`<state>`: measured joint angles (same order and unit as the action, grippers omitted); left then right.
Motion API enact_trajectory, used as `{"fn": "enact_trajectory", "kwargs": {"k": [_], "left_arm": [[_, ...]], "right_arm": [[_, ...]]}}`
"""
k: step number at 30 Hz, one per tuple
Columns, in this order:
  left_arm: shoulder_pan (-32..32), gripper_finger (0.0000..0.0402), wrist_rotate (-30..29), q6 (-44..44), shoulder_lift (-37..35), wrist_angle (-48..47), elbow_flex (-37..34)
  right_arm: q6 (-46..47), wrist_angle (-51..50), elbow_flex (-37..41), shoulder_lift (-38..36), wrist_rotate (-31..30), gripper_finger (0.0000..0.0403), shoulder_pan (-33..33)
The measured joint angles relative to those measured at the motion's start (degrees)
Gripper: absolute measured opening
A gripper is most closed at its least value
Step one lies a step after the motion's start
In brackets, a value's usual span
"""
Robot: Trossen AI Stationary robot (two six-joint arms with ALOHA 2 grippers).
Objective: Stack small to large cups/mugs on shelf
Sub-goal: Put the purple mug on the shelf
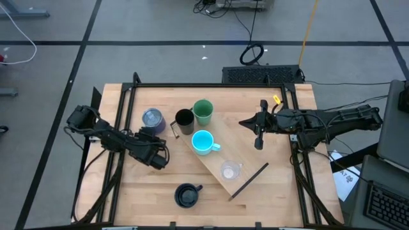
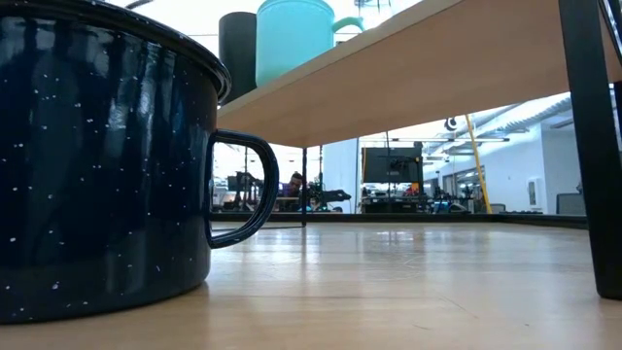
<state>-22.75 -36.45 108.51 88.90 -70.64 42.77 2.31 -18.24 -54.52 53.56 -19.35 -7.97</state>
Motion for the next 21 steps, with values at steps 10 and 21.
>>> {"fn": "enact_trajectory", "kwargs": {"k": [10,21], "left_arm": [[-9.6,0.0244,-3.0,-2.2,-10.3,-1.3,1.2],[-13.8,0.0293,0.4,-10.8,-22.3,-1.5,1.2]], "right_arm": [[0.0,0.0,0.0,0.0,0.0,0.0000,0.0],[0.6,-0.4,0.0,0.0,0.0,0.0000,0.0]]}}
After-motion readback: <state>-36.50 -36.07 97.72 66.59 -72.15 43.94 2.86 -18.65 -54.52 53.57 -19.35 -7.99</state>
